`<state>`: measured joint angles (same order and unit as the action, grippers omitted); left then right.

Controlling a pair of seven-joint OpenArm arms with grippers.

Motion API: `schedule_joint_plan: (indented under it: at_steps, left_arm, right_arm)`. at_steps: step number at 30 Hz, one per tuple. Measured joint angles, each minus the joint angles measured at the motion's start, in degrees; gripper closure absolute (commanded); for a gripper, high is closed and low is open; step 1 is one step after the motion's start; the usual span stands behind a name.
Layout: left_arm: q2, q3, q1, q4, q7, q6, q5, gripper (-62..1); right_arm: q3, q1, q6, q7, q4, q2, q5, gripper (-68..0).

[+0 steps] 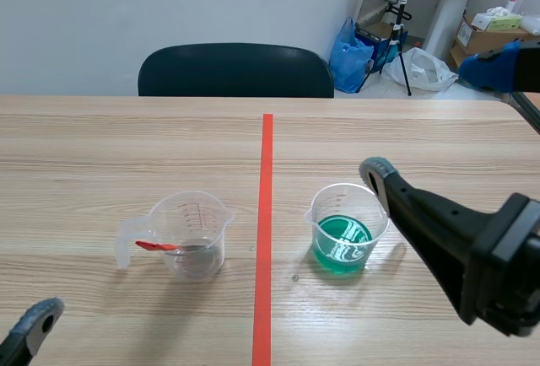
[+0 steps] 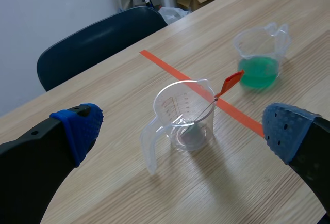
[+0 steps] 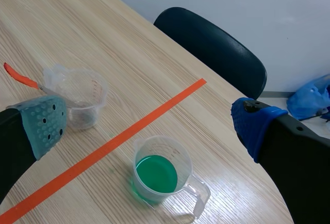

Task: Do the redox reaction experiment

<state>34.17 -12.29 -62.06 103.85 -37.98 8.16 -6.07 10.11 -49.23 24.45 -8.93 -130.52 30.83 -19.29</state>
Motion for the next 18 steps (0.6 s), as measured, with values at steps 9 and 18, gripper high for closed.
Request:
schedule_joint_plan:
  at_steps: [9, 18]
  left_arm:
    - [1.5, -0.6, 0.0, 0.0, 0.0, -1.7, 0.0, -62.3]
    - [1.5, -0.6, 0.0, 0.0, 0.0, -1.7, 0.0, -62.3]
  right_arm:
    - [0.0, 0.0, 0.0, 0.0, 0.0, 0.0, 0.0, -67.9]
    - [0.0, 0.0, 0.0, 0.0, 0.0, 0.0, 0.0, -67.9]
